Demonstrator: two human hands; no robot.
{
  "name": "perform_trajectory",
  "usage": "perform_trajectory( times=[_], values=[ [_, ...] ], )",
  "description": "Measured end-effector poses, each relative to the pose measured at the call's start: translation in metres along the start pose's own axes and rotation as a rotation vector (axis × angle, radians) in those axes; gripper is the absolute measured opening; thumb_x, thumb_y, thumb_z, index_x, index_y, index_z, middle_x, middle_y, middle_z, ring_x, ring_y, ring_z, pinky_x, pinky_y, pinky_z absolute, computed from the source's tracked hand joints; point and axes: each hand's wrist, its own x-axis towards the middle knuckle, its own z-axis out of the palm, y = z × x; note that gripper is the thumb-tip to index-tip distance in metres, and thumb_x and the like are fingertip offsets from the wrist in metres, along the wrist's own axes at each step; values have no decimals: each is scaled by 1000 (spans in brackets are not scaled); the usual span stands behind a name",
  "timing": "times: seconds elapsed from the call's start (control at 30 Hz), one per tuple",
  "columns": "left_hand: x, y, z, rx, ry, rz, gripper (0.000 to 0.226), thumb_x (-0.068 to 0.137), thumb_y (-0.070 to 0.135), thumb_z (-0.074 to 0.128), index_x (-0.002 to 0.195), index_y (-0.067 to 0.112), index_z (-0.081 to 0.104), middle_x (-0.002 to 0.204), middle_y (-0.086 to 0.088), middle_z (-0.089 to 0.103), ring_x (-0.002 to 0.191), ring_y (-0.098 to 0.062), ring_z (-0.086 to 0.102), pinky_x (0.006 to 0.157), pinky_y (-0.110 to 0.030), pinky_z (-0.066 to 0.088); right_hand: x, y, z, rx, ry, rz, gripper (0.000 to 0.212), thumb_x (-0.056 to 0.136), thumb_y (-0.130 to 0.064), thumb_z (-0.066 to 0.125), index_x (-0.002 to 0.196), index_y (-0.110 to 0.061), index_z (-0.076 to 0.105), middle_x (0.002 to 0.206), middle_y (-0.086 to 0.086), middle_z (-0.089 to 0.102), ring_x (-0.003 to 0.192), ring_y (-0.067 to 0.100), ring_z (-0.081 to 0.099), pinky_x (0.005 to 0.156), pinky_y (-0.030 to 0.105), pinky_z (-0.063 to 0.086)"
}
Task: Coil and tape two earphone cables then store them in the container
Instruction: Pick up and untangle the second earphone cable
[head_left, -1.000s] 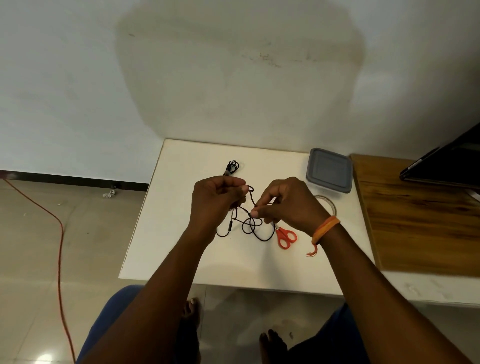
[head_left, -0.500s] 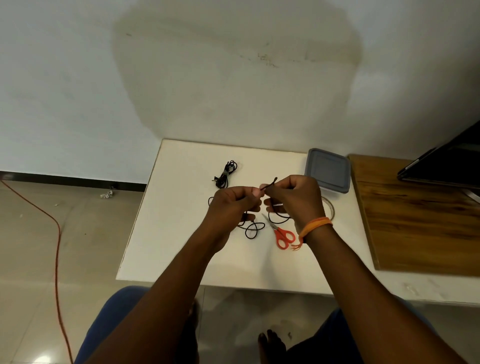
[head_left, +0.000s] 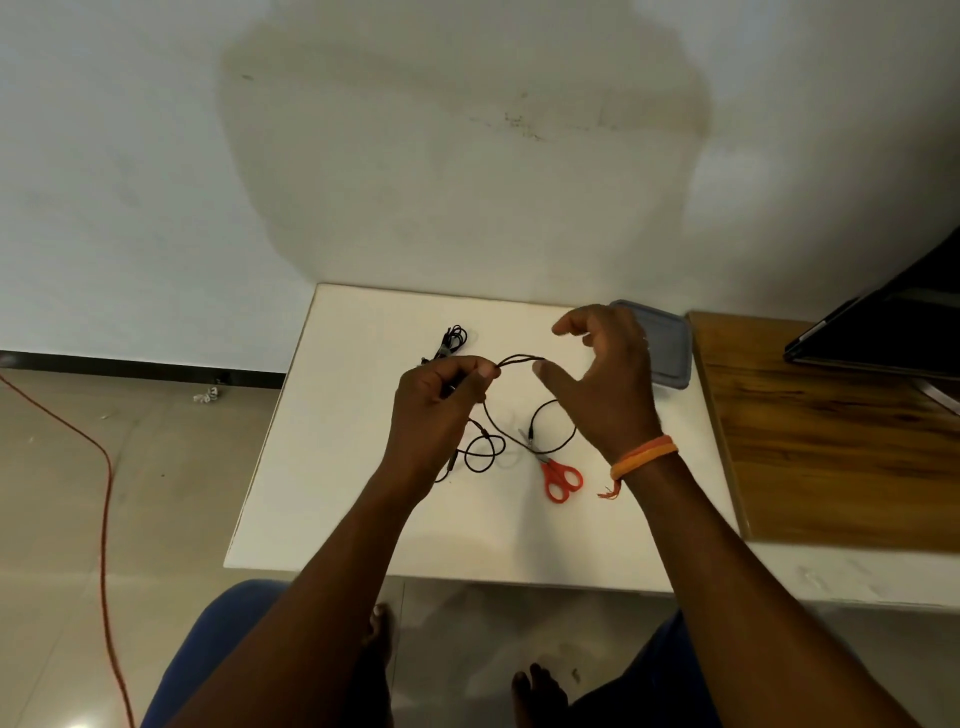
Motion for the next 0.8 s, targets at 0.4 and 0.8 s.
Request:
perform_trajectory(
  times=[0.4,0.8],
  values=[
    [3,-4,-7,156,-29,81,11,89,29,69,80,23,74,69,8,69,65,-21,60,64,-21,45,-1,-2,-1,142,-125,-4,25,91,1,58,108,-10,73,86,2,74,70,2,66,70,14,53],
    [7,-8,-16,197,-2,41,10,90,28,67,84,26,74,75,12,72,78,-32,63,72,-49,57,15,18,-20,147,281,247,22,94,-11,58,111,-7,72,95,3,72,74,1,66,76,25,59]
  ],
)
